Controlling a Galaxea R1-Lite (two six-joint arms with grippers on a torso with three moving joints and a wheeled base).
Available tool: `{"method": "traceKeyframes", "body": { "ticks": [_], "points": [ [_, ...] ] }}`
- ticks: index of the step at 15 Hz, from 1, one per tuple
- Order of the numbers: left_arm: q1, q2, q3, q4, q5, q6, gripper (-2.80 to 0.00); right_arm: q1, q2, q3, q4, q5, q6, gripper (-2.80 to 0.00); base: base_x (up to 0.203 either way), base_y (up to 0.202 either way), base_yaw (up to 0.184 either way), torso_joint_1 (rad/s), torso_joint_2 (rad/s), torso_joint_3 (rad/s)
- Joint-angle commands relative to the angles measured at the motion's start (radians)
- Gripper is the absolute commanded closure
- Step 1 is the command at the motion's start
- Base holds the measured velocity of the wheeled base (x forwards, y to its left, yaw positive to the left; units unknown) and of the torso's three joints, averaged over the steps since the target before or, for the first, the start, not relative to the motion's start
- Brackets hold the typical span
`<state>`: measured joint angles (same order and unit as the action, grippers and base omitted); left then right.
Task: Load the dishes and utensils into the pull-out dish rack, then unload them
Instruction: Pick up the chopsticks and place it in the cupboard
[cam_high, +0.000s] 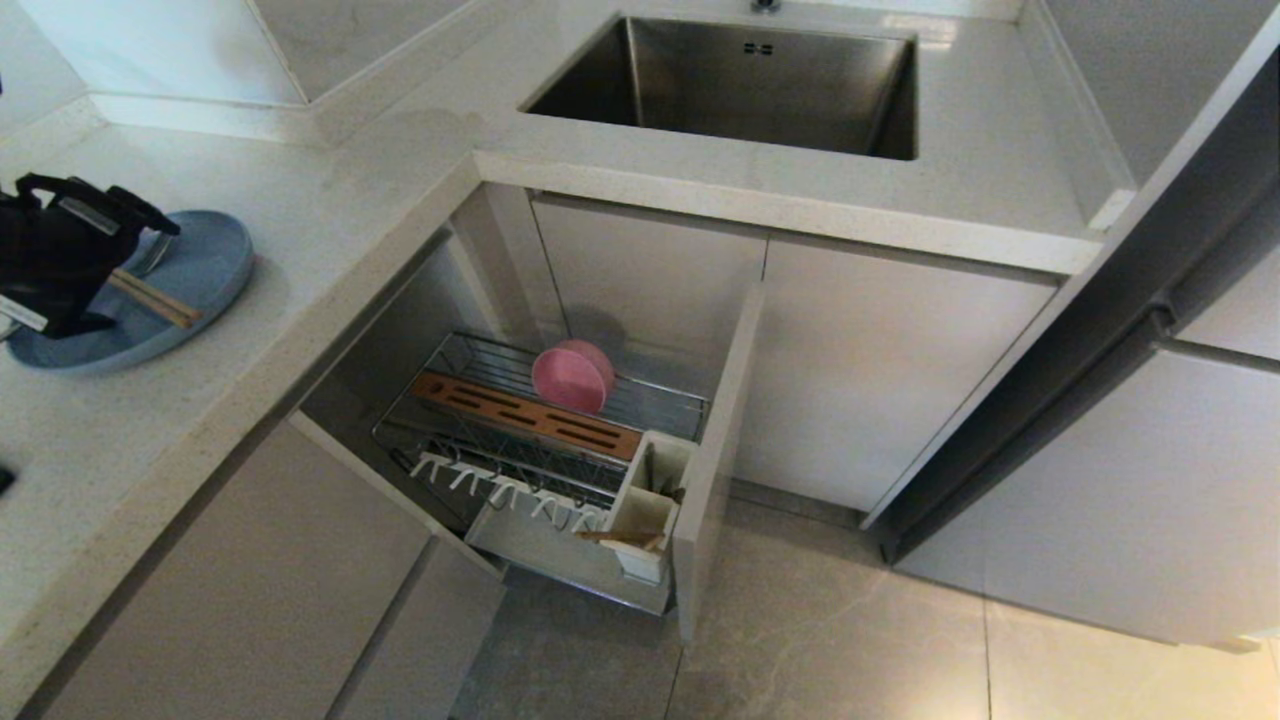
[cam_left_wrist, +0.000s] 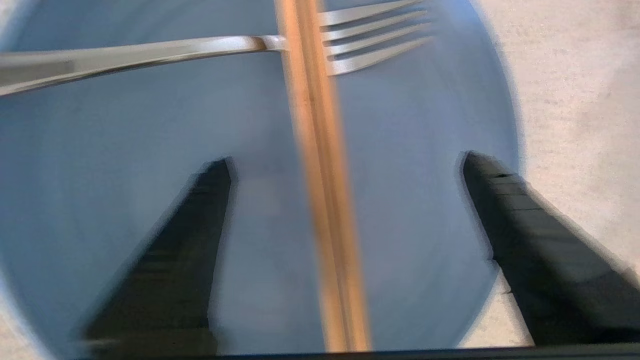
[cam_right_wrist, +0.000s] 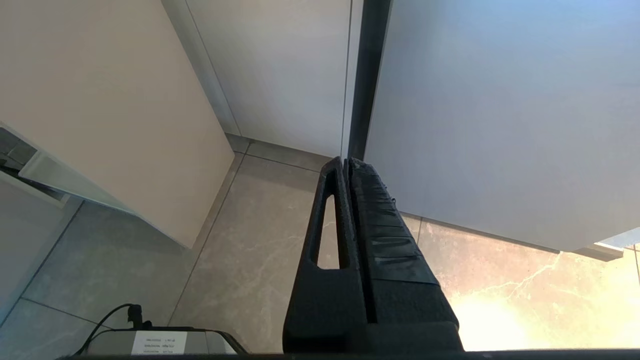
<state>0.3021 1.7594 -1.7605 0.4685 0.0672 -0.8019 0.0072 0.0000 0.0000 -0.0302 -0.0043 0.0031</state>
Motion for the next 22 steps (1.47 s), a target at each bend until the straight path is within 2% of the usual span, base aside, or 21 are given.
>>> {"method": "traceKeyframes", "body": {
  "ticks": [1, 15, 22],
  "points": [
    [0.002, 0.006, 0.000, 0.001, 0.000, -0.005, 0.00, 0.000, 0.000, 0.008, 0.000, 0.000, 0.000, 0.00, 0.000, 0.000, 0.000, 0.000, 0.00, 0.000],
    [0.002, 0.000, 0.009, 0.001, 0.002, -0.003, 0.00, 0.000, 0.000, 0.008, 0.000, 0.000, 0.000, 0.00, 0.000, 0.000, 0.000, 0.000, 0.00, 0.000],
    [-0.001, -0.140, -0.016, 0.012, 0.005, -0.005, 0.00, 0.000, 0.000, 0.008, 0.000, 0.000, 0.000, 0.00, 0.000, 0.000, 0.000, 0.000, 0.00, 0.000]
  ]
}}
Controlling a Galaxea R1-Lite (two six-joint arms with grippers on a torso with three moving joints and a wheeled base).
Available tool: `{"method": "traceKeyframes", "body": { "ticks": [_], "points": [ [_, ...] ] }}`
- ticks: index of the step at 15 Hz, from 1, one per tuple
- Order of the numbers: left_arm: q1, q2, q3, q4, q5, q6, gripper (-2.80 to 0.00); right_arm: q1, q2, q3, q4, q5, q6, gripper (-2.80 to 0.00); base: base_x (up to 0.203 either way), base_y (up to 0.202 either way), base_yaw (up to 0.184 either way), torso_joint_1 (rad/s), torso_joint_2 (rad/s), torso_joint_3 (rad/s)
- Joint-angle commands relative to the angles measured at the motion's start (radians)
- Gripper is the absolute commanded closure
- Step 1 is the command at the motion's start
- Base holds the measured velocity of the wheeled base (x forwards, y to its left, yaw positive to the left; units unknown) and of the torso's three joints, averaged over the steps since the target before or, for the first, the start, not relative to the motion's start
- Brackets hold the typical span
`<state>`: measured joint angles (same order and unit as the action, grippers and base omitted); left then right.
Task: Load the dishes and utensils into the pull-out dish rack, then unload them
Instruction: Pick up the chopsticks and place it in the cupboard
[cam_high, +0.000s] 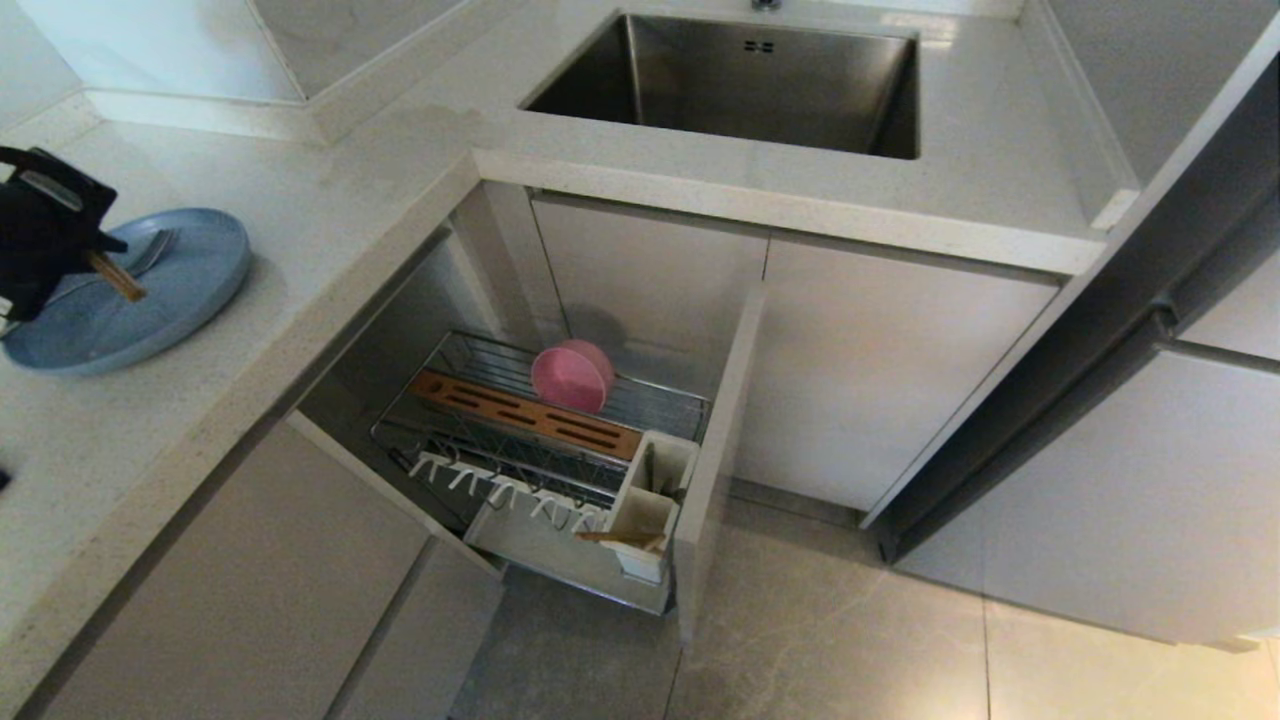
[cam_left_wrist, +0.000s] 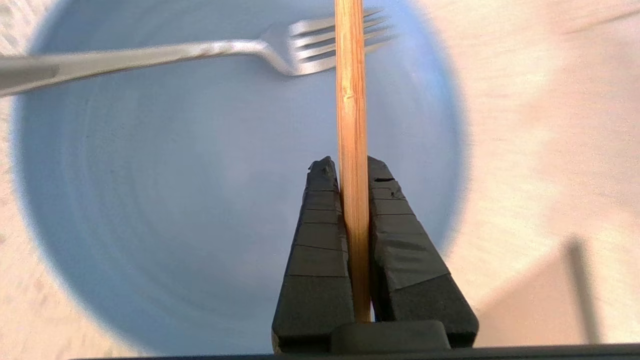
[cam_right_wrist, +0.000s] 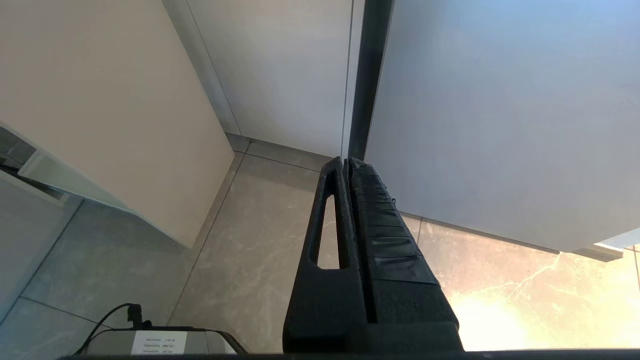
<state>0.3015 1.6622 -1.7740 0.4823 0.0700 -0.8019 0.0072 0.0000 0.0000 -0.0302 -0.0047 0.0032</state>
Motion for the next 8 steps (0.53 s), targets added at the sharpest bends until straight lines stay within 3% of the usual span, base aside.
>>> {"method": "traceKeyframes", "body": {
  "ticks": [1, 5, 8],
  "points": [
    [-0.003, -0.072, -0.003, 0.004, 0.002, -0.005, 0.00, 0.000, 0.000, 0.008, 0.000, 0.000, 0.000, 0.00, 0.000, 0.000, 0.000, 0.000, 0.00, 0.000],
    [-0.042, -0.157, -0.042, 0.085, 0.002, -0.001, 0.00, 0.000, 0.000, 0.009, 0.000, 0.000, 0.000, 0.00, 0.000, 0.000, 0.000, 0.000, 0.00, 0.000],
    [-0.144, -0.204, -0.043, 0.121, 0.002, 0.007, 0.00, 0.000, 0.000, 0.008, 0.000, 0.000, 0.000, 0.00, 0.000, 0.000, 0.000, 0.000, 0.00, 0.000]
  ]
}}
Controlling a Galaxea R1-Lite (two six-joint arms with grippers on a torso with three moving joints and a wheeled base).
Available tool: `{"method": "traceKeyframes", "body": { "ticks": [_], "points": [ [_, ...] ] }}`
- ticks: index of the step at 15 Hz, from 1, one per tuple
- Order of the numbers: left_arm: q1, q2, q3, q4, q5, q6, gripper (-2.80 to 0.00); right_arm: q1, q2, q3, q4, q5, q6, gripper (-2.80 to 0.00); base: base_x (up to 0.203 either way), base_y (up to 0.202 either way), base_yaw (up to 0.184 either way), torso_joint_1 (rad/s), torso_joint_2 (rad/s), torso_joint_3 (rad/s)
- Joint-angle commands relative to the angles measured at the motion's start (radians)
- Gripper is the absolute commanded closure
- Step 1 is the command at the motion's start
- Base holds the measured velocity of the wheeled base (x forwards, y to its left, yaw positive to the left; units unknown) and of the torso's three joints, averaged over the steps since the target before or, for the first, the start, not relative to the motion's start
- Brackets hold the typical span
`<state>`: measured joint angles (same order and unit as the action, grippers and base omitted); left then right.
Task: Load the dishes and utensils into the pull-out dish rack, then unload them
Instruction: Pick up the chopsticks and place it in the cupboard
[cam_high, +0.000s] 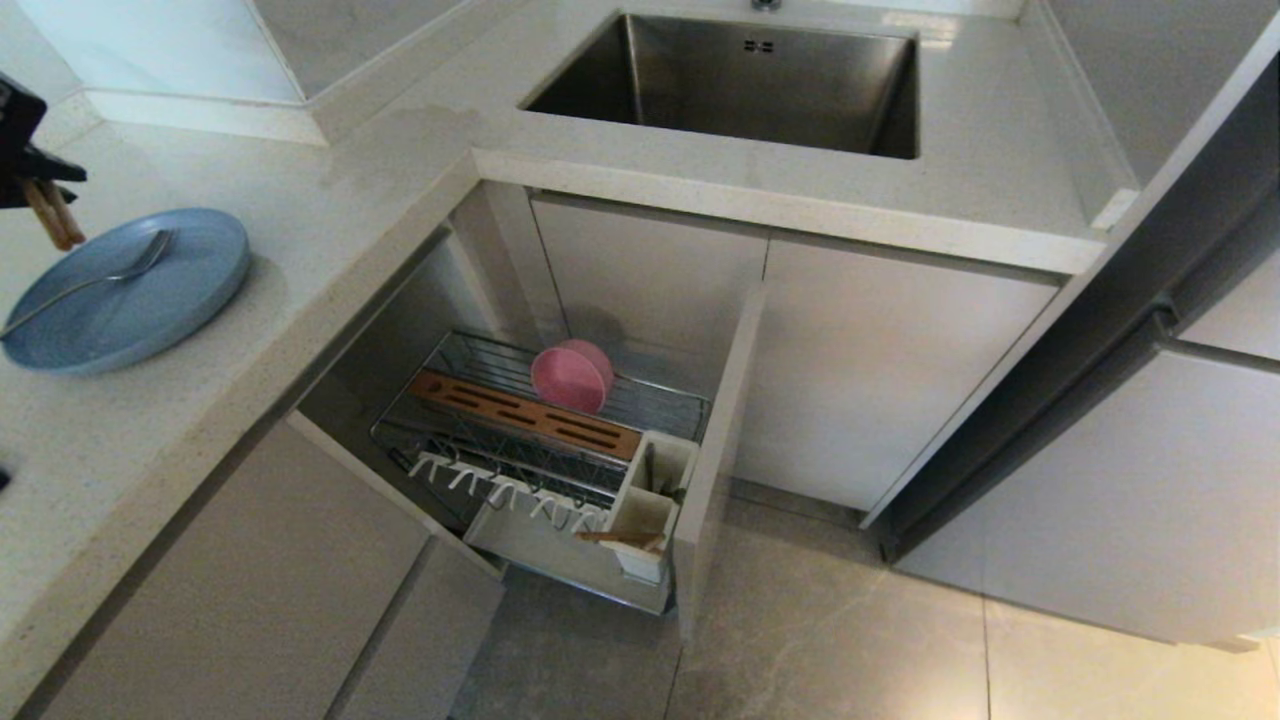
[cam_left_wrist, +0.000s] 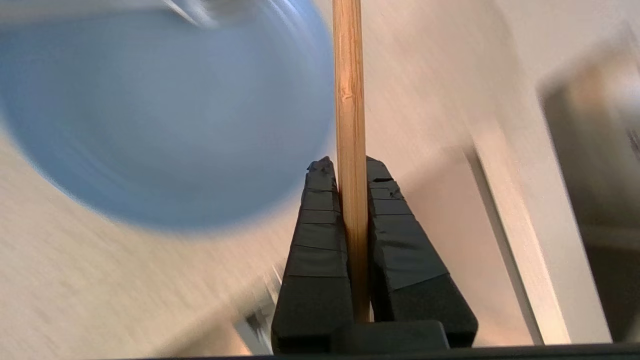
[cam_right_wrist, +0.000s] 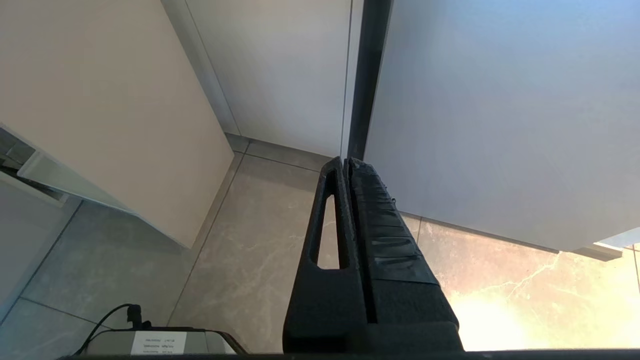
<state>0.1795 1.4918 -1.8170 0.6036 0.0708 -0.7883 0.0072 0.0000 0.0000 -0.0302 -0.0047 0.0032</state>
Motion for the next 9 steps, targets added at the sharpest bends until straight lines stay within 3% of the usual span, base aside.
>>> {"method": "traceKeyframes", "body": {
  "ticks": [1, 9],
  "points": [
    [-0.060, -0.046, 0.001, 0.018, 0.001, -0.003, 0.00, 0.000, 0.000, 0.008, 0.000, 0.000, 0.000, 0.00, 0.000, 0.000, 0.000, 0.000, 0.00, 0.000],
    [-0.343, -0.109, 0.030, 0.138, -0.001, 0.070, 0.00, 0.000, 0.000, 0.009, 0.000, 0.000, 0.000, 0.00, 0.000, 0.000, 0.000, 0.000, 0.00, 0.000]
  ]
}}
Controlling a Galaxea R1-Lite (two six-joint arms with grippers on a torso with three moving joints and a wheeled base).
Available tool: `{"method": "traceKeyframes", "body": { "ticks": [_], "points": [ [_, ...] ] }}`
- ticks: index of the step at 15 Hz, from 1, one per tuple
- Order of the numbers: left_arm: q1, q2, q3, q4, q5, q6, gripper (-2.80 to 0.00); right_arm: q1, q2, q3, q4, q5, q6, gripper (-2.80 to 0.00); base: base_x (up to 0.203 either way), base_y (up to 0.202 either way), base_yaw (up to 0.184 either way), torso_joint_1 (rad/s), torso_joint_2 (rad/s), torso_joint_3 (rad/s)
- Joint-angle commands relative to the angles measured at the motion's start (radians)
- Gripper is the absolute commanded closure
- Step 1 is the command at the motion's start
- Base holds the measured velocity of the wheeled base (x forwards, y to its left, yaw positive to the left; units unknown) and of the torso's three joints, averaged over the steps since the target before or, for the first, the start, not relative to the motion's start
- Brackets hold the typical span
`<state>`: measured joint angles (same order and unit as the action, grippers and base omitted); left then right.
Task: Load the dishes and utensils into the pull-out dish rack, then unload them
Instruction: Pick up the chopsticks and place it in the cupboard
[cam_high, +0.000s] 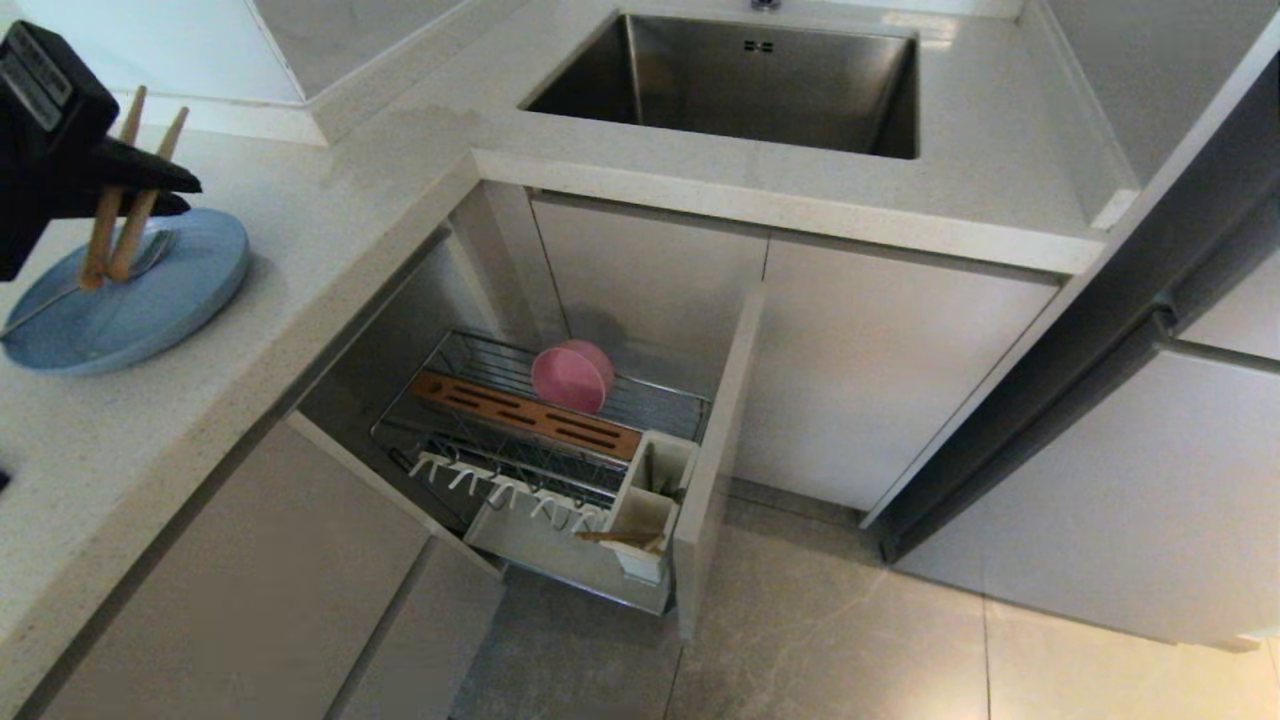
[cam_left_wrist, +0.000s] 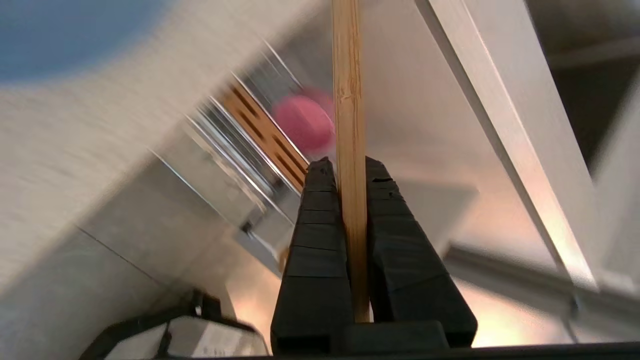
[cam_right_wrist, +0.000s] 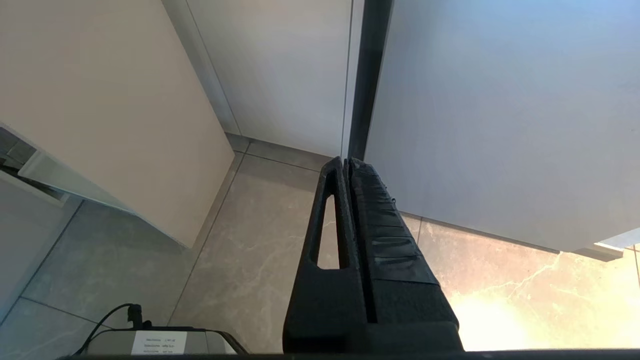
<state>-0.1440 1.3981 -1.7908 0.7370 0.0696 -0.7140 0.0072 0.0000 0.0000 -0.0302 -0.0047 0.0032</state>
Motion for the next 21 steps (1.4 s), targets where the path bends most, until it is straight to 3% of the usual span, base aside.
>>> {"method": "traceKeyframes", "body": {
  "ticks": [1, 6, 15, 21],
  "points": [
    [-0.051, -0.022, 0.015, 0.005, 0.000, -0.004, 0.00, 0.000, 0.000, 0.009, 0.000, 0.000, 0.000, 0.00, 0.000, 0.000, 0.000, 0.000, 0.00, 0.000],
    [-0.197, -0.062, 0.090, 0.007, -0.001, -0.004, 0.00, 0.000, 0.000, 0.008, 0.000, 0.000, 0.000, 0.00, 0.000, 0.000, 0.000, 0.000, 0.00, 0.000],
    [-0.328, -0.102, 0.297, 0.006, 0.002, 0.027, 0.00, 0.000, 0.000, 0.009, 0.000, 0.000, 0.000, 0.00, 0.000, 0.000, 0.000, 0.000, 0.00, 0.000],
    [-0.464, -0.080, 0.457, 0.000, -0.002, 0.030, 0.00, 0.000, 0.000, 0.008, 0.000, 0.000, 0.000, 0.00, 0.000, 0.000, 0.000, 0.000, 0.00, 0.000]
  ]
}}
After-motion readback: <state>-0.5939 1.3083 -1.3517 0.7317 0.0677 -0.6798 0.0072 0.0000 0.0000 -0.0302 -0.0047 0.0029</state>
